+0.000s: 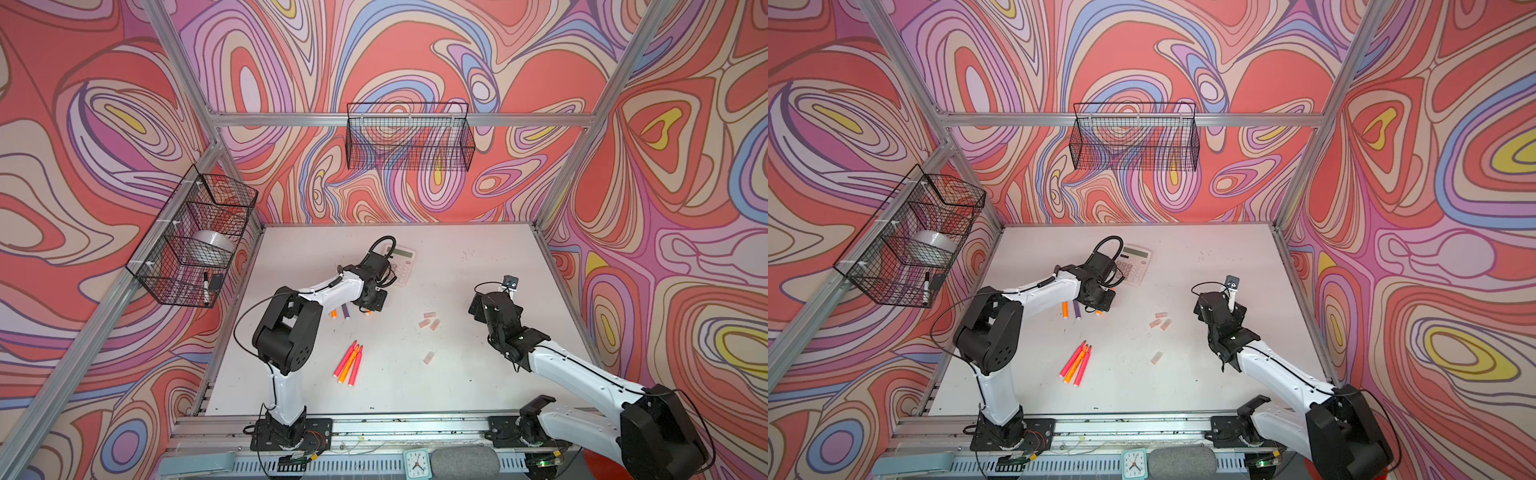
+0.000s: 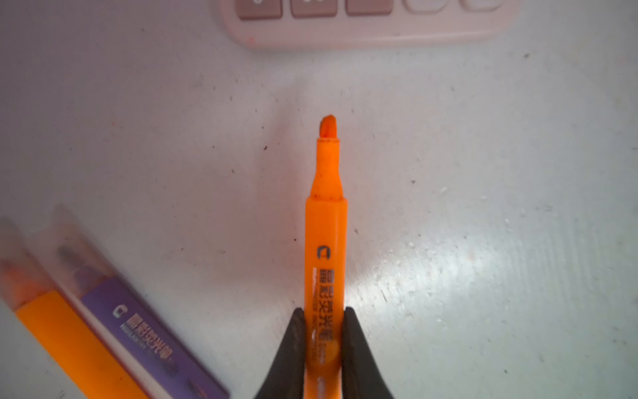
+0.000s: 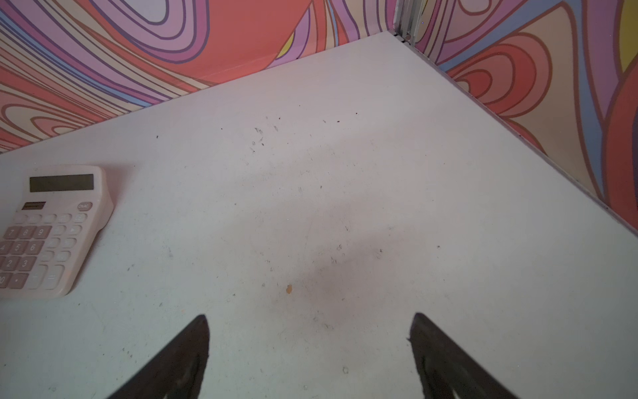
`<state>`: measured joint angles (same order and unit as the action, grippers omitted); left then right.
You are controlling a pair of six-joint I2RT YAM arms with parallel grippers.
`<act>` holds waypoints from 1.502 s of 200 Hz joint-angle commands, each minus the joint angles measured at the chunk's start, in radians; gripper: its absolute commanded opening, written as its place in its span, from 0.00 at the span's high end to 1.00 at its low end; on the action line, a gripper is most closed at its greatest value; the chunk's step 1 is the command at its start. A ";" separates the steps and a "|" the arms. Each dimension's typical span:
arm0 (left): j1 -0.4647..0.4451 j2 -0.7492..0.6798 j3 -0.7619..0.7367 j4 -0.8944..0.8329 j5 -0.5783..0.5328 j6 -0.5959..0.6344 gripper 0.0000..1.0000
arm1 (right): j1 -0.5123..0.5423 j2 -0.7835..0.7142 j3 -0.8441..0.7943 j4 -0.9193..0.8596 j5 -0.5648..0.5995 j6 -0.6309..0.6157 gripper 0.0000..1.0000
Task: Insert the pens into the pen caps
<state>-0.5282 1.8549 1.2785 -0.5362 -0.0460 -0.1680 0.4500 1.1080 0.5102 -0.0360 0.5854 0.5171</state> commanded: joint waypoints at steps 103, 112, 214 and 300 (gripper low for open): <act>-0.046 -0.592 -0.447 0.549 -0.098 -0.021 1.00 | 0.000 -0.110 -0.061 0.069 -0.162 -0.066 0.12; -0.046 -0.605 -0.457 0.556 -0.098 -0.022 1.00 | 0.002 -0.125 -0.068 0.080 -0.217 -0.052 0.12; -0.047 -0.814 -0.815 1.064 0.287 0.117 1.00 | 0.466 0.149 0.270 0.284 -0.237 0.053 0.24; -0.047 -0.790 -0.712 0.937 0.325 0.023 1.00 | 0.492 0.230 0.327 0.329 -0.333 0.038 0.37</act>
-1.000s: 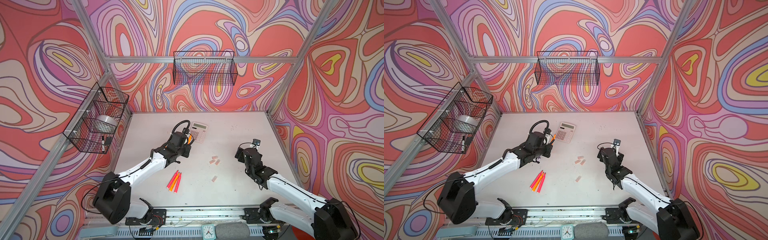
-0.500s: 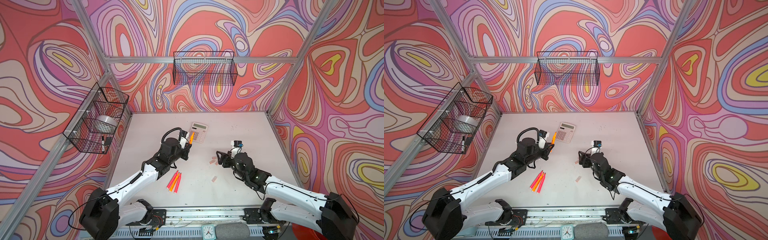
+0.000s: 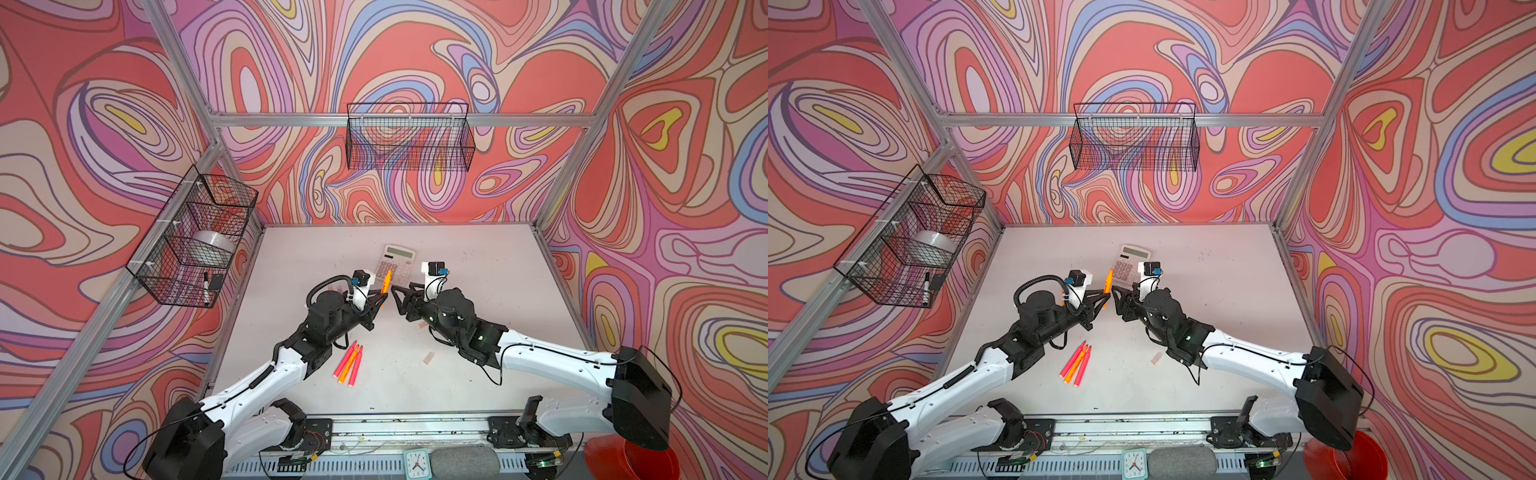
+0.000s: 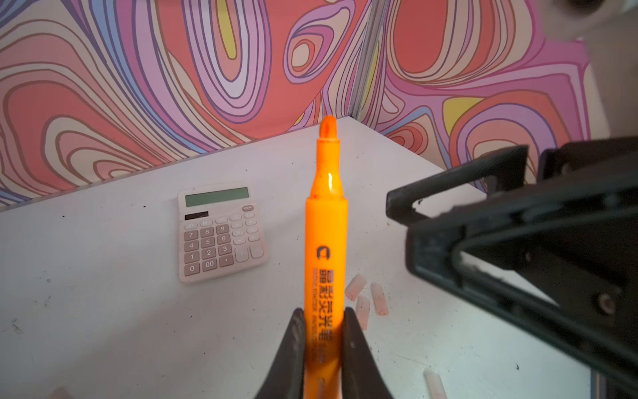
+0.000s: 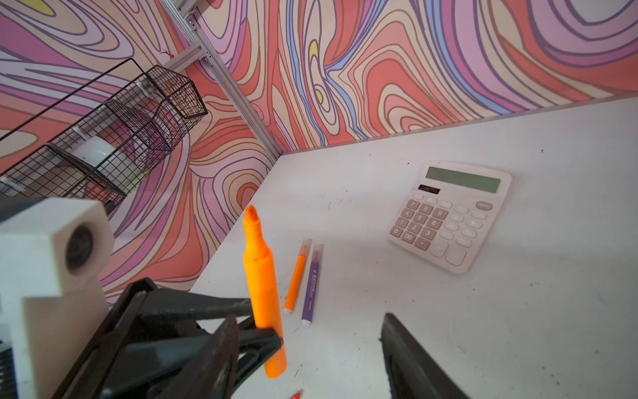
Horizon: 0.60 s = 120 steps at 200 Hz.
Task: Insert the pens into the pen caps
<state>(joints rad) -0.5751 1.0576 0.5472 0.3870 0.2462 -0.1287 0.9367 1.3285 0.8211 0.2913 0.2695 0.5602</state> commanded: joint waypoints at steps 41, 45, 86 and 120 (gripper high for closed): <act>0.000 0.028 0.035 0.000 0.078 -0.008 1.00 | 0.007 0.042 0.049 -0.006 -0.051 -0.021 0.43; 0.000 0.031 0.036 0.000 0.080 -0.009 1.00 | 0.007 0.045 0.052 -0.006 -0.050 -0.020 0.43; -0.002 0.060 0.059 -0.019 0.124 -0.009 1.00 | 0.007 0.072 0.089 -0.041 -0.022 -0.014 0.53; -0.004 0.052 0.047 0.003 0.136 -0.006 1.00 | 0.008 0.092 0.137 -0.100 -0.006 -0.011 0.72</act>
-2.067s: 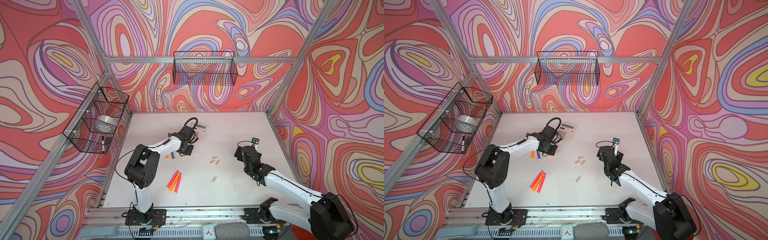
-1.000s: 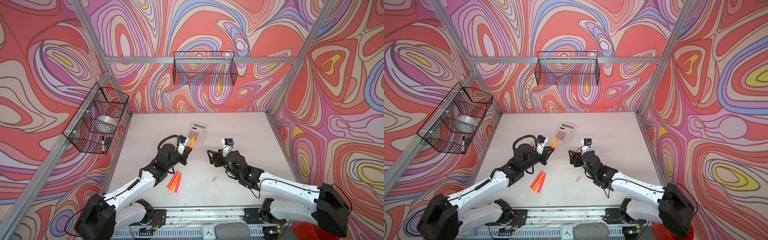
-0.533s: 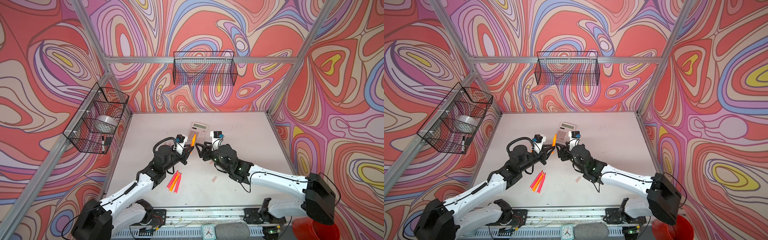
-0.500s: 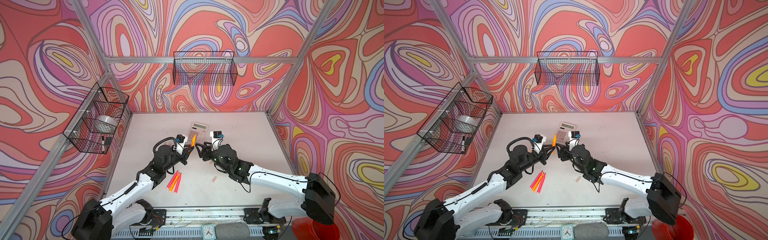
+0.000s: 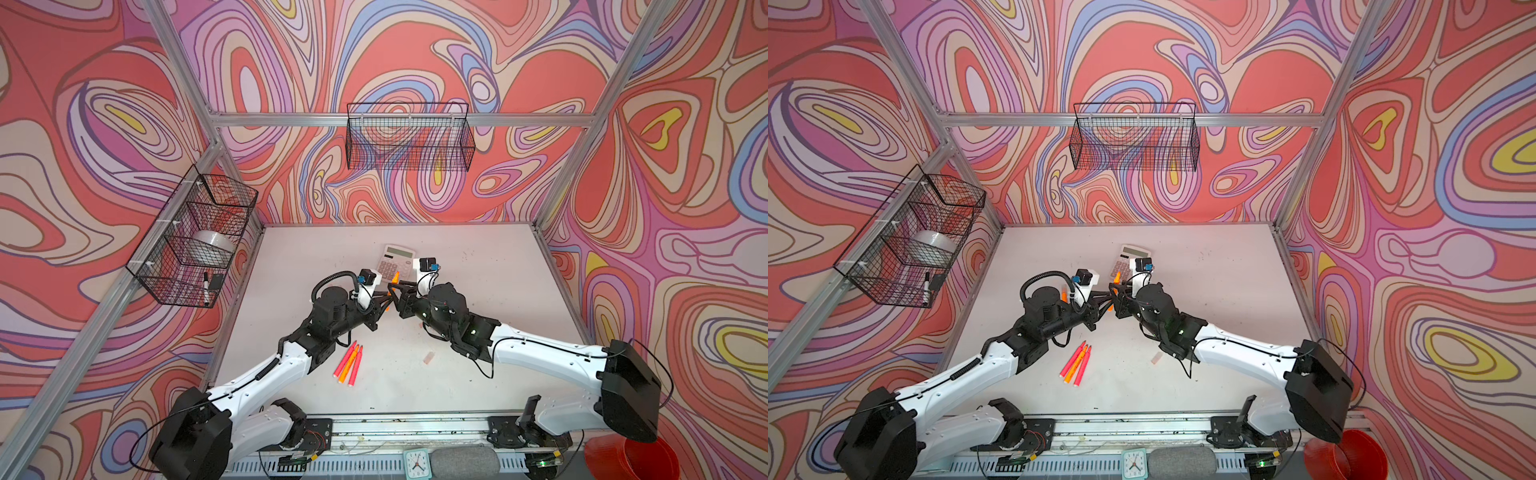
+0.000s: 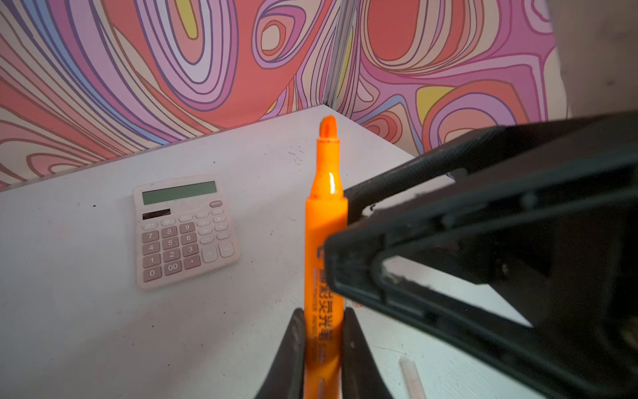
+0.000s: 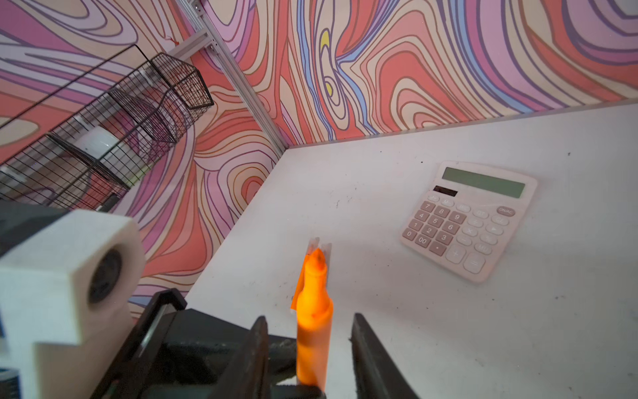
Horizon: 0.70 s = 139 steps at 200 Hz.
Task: Insert the pens into the pen caps
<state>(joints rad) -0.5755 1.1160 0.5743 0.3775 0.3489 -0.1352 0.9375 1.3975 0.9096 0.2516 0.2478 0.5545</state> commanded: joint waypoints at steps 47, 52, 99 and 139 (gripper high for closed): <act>-0.006 -0.008 0.022 0.010 0.047 0.001 1.00 | 0.006 0.028 0.051 -0.065 0.013 0.000 0.79; -0.007 -0.008 0.022 0.008 0.048 0.003 1.00 | 0.006 0.026 0.048 -0.061 0.014 0.001 0.80; -0.011 0.007 0.033 -0.006 0.051 0.004 0.98 | 0.006 0.020 0.043 -0.066 0.008 0.001 0.91; -0.011 0.014 0.032 -0.002 0.029 -0.004 0.75 | 0.008 0.017 0.046 -0.074 -0.010 0.009 1.00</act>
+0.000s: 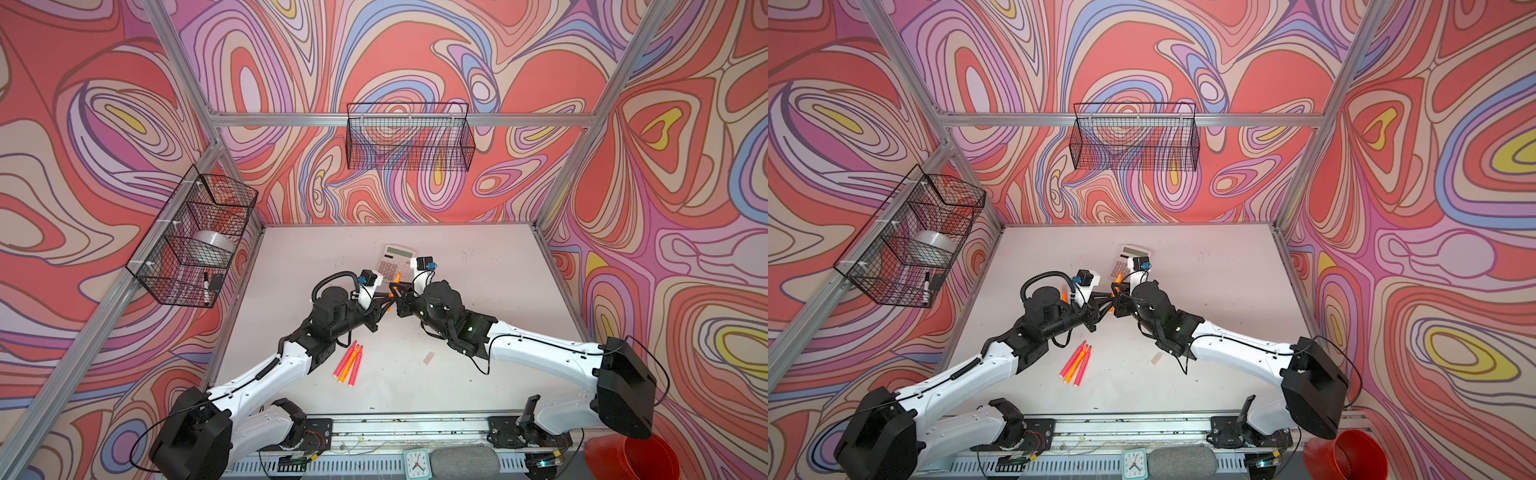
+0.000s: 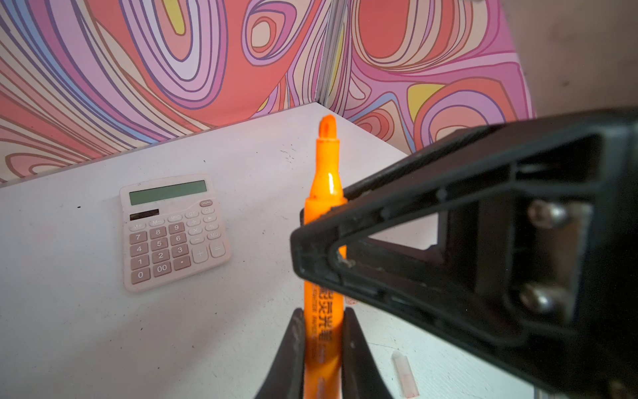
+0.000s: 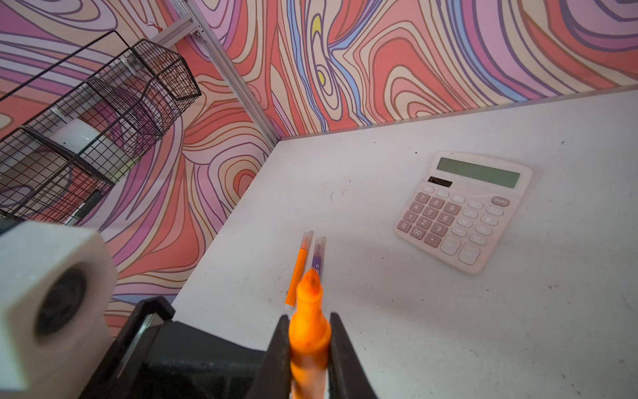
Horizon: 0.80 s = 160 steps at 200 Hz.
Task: Insert the pens into the pen caps
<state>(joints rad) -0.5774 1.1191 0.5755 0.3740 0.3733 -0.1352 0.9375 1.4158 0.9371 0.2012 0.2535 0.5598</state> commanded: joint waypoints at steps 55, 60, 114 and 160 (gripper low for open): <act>-0.009 0.012 0.028 0.001 -0.014 -0.001 0.68 | 0.017 -0.006 0.010 -0.011 -0.016 0.008 1.00; -0.009 0.014 0.027 0.003 -0.015 -0.002 0.68 | 0.017 -0.006 0.007 -0.008 -0.017 0.010 1.00; -0.009 0.028 0.036 0.000 -0.009 -0.005 0.69 | 0.023 -0.004 0.006 0.001 -0.026 0.014 1.00; -0.009 0.035 0.039 -0.002 -0.002 -0.006 0.74 | 0.028 0.005 0.010 0.002 -0.023 0.012 1.00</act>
<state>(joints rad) -0.5827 1.1492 0.5888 0.3687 0.3660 -0.1360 0.9565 1.4158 0.9371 0.1902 0.2340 0.5701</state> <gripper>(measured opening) 0.299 0.160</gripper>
